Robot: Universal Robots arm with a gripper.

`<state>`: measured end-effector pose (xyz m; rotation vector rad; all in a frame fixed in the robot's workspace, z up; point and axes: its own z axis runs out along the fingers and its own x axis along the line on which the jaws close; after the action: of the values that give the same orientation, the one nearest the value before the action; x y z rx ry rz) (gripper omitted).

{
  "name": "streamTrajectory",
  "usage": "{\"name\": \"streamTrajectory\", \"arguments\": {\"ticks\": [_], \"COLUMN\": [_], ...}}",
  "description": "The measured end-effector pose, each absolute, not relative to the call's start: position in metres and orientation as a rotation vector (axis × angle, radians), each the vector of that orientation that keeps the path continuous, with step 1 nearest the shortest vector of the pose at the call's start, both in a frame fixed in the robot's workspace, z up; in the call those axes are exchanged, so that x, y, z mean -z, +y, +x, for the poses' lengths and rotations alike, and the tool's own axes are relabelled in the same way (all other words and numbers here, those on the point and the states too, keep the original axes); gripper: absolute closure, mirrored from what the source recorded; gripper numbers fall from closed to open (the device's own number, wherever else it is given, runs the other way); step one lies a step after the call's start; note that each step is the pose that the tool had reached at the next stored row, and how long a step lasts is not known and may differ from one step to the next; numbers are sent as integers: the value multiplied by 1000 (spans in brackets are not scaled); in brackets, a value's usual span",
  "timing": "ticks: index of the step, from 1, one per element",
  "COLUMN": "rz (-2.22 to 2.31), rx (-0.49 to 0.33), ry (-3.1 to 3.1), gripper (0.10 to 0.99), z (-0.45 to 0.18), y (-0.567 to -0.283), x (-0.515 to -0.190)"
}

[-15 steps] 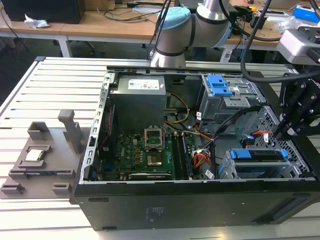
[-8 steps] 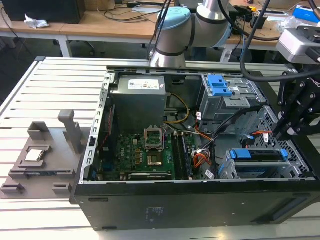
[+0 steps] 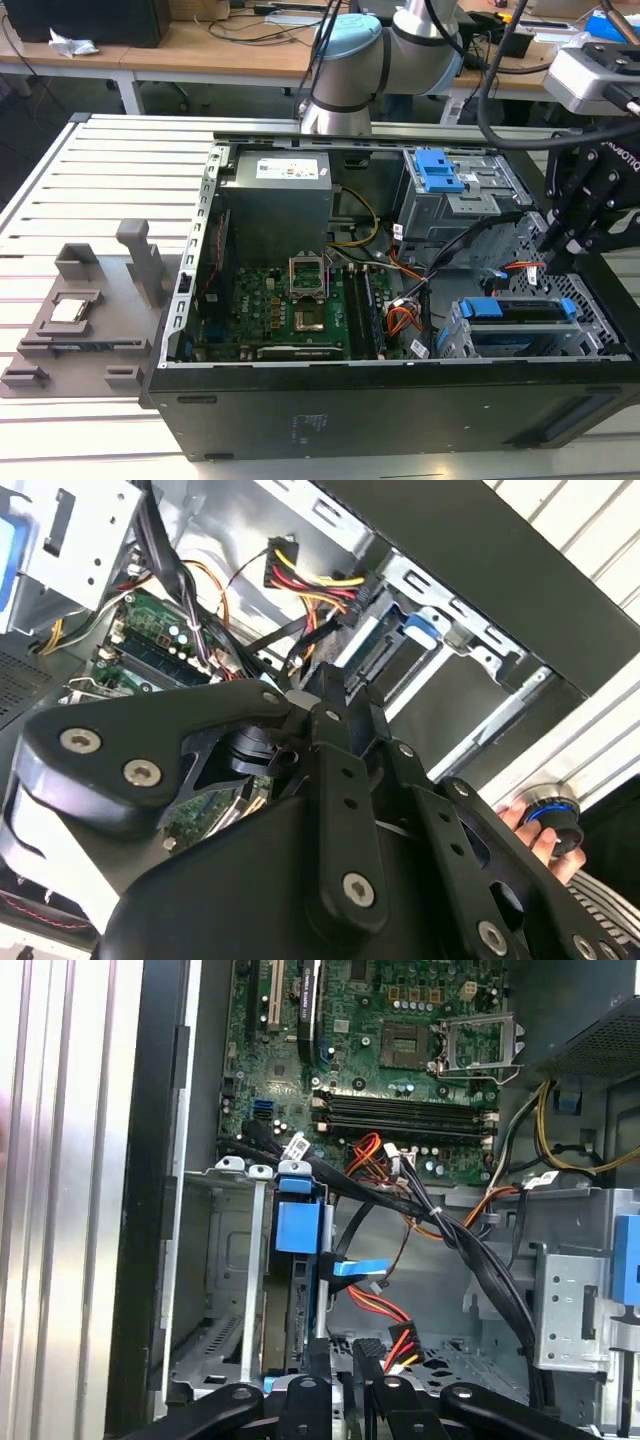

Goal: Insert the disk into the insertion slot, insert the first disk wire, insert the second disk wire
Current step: 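Insert the first disk wire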

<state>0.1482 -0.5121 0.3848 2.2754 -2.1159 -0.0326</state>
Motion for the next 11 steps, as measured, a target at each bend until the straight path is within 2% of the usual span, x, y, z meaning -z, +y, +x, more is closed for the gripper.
{"name": "streamTrajectory", "arguments": {"ticks": [11], "rz": [2325], "rx": [31], "ry": [-2060], "gripper": [847], "z": [148], "y": [-497], "x": [-385]}}
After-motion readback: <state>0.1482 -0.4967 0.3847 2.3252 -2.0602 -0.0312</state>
